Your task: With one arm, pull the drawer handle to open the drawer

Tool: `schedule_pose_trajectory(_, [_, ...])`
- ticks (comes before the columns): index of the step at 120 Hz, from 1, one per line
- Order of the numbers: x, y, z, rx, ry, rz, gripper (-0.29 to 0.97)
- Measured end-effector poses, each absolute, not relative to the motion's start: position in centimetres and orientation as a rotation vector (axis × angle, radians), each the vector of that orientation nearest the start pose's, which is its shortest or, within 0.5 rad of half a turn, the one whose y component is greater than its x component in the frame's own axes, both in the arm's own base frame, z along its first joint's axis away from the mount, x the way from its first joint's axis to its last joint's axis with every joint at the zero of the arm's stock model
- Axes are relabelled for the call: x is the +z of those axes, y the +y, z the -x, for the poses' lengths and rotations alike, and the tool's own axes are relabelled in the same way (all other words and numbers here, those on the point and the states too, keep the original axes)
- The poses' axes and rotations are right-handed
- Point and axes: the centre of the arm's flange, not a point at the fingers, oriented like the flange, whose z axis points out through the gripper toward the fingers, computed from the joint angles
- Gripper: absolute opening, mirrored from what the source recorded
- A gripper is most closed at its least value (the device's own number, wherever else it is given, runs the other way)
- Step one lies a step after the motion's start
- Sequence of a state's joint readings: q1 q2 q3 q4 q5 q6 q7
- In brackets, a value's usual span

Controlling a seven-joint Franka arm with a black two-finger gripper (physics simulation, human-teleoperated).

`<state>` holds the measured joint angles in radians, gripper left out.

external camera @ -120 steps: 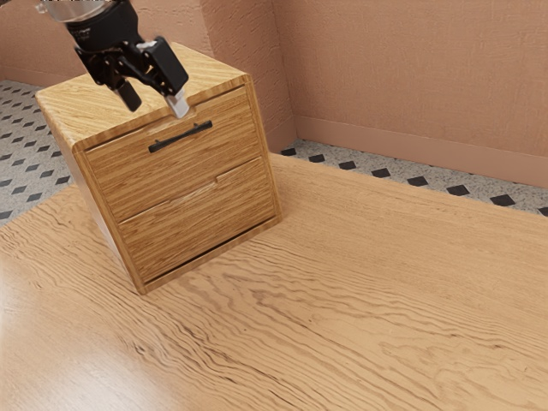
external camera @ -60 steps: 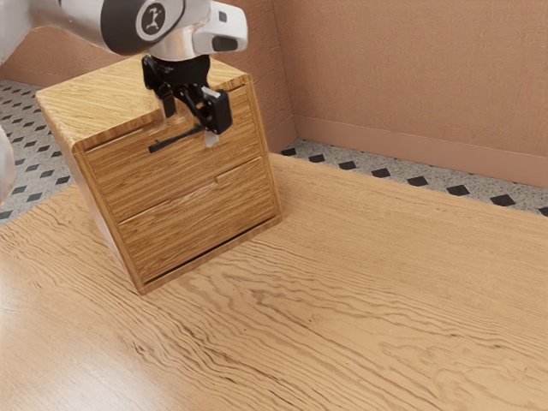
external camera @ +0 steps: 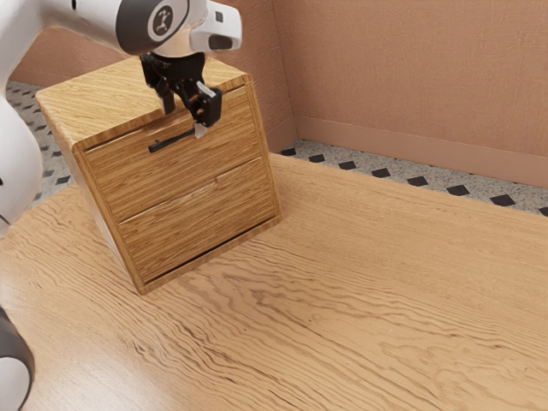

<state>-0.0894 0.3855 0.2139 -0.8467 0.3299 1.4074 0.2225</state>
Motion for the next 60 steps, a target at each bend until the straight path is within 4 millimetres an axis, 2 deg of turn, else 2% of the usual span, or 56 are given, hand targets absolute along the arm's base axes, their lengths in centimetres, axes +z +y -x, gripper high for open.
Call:
schedule_pose_trajectory(12, [72.2,7.7,-62.4,-0.133,0.034,2.701,0.29])
schedule_pose_trajectory(24, [72.0,8.0,-62.3,-0.106,0.021,2.686,0.2])
schedule_pose_trajectory(35, [71.9,7.7,-62.2,-0.092,0.023,2.682,0.2])
schedule_pose_trajectory(60, [71.3,9.3,-62.8,-0.1,0.017,2.667,0.24])
